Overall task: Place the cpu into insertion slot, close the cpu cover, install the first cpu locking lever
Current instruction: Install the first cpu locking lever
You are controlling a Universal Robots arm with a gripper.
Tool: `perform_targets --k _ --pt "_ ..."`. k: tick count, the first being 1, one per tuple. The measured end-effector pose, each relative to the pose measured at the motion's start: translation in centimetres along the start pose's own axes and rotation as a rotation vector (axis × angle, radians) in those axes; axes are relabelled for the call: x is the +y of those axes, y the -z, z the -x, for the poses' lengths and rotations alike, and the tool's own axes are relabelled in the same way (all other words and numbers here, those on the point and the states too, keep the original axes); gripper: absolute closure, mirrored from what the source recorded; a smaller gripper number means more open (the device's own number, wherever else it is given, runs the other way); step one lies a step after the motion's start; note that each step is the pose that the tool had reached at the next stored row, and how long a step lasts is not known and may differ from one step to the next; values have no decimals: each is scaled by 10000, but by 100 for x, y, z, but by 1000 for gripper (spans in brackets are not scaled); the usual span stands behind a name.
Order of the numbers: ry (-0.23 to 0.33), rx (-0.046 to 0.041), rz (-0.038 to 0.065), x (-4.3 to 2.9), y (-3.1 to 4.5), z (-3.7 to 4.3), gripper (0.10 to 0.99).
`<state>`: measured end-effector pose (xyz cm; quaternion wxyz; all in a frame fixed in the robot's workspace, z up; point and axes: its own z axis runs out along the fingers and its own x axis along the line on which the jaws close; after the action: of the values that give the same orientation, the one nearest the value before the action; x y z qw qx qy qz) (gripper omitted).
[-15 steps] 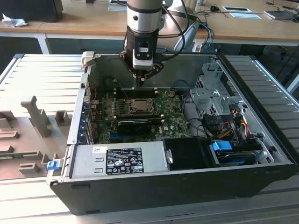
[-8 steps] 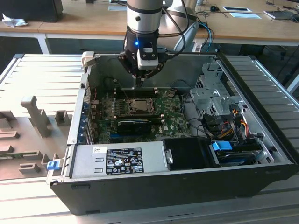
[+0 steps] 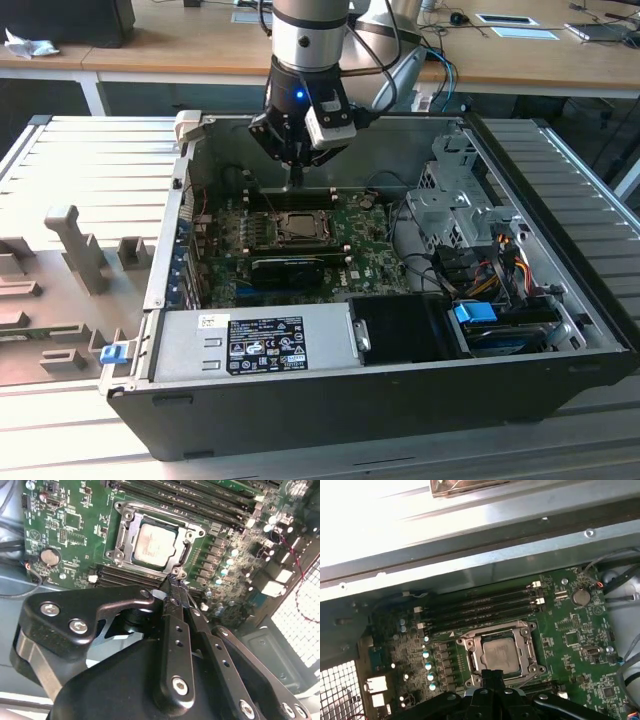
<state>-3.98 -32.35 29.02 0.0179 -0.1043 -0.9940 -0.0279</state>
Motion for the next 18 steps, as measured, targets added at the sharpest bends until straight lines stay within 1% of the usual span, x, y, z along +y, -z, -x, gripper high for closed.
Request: perform_targets --k 18 --pt "264 14 -10 -3 -1 -14 980"
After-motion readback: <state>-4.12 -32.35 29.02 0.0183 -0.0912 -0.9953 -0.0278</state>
